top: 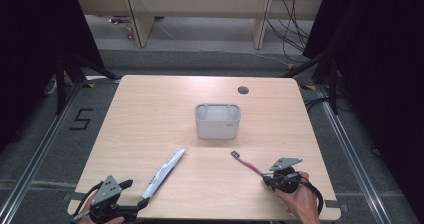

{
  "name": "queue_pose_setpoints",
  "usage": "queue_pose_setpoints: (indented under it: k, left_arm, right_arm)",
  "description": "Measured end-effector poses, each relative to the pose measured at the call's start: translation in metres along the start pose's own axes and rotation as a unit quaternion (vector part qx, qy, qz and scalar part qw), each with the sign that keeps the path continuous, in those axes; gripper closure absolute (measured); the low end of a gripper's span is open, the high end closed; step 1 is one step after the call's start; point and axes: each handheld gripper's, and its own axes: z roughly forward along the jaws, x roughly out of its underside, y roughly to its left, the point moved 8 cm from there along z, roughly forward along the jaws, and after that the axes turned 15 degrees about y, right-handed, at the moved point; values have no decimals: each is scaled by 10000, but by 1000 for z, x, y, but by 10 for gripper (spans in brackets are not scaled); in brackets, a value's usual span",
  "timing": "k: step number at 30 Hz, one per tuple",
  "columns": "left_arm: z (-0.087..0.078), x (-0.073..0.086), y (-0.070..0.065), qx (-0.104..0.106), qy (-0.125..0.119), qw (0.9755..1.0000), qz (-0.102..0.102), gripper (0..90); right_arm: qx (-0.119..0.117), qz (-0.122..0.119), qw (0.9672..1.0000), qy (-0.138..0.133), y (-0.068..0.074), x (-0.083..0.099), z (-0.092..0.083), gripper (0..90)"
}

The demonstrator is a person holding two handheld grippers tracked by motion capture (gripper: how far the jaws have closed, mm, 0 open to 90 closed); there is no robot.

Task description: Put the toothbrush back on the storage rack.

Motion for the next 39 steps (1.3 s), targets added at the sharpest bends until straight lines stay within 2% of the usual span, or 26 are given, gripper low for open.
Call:
queue_pose_setpoints:
  k: [3, 5, 12, 13, 14, 17, 20, 21, 22, 23, 26, 27, 29, 31, 35, 37, 38, 39]
  left_arm:
    - [0, 0, 0, 14, 9, 10000, 4, 158]
    - [0, 1, 1, -38, 63, 10000, 5, 159]
    - [1, 0, 0, 10, 24, 10000, -29, 159]
    - [1, 1, 0, 7, 35, 10000, -31, 159]
    - [1, 1, 0, -1, 44, 10000, -30, 159]
    - [1, 1, 1, -10, 41, 10000, -38, 159]
    - [1, 1, 0, 6, 57, 10000, -13, 159]
    - [1, 1, 0, 6, 57, 10000, -13, 159]
    - [1, 1, 0, -6, 64, 10000, -27, 159]
    - [0, 1, 0, -27, 71, 10000, -34, 159]
    - [1, 1, 1, -12, 74, 10000, -18, 159]
    - [1, 1, 1, -15, 64, 10000, -21, 159]
    - [1, 1, 1, -12, 65, 10000, -26, 159]
    - [2, 2, 1, -8, 95, 10000, -2, 159]
    - [1, 1, 2, -21, 54, 10000, -30, 159]
    - [1, 2, 2, -24, 96, 9999, -18, 159]
    - [1, 2, 3, -23, 100, 9999, -44, 159]
    - [2, 2, 2, -23, 100, 9999, -43, 159]
  right_arm:
    - [61, 22, 10000, -20, -4, -1, 0, 894]
    - [121, -23, 9999, 27, -6, -1, 0, 894]
    - [283, -181, 9993, 154, -10, -3, 0, 894]
    - [319, -166, 9993, 61, -12, -5, 2, 894]
    - [301, -118, 9994, 128, -12, -4, 0, 894]
    - [303, -124, 9994, 60, -14, -6, 1, 893]
    - [457, -132, 9988, 76, -18, -7, 2, 893]
    - [389, -105, 9991, 161, -17, -6, 0, 894]
    - [400, -99, 9991, 124, -17, -6, 1, 894]
    - [408, -197, 9988, 166, -18, -6, 0, 893]
    - [420, -119, 9990, 68, -17, -9, -2, 889]
    - [398, -251, 9988, 113, -16, -9, -4, 886]
    - [436, -365, 9984, -1, -12, -14, -9, 880]
    - [432, -488, 9979, 47, -10, -17, -13, 867]
    - [458, -728, 9961, 198, -6, -23, -14, 839]
    - [493, -760, 9956, 252, -6, -24, -14, 832]
    - [586, -907, 9935, 359, -5, -28, -14, 819]
    - [605, -941, 9930, 388, -4, -29, -14, 814]
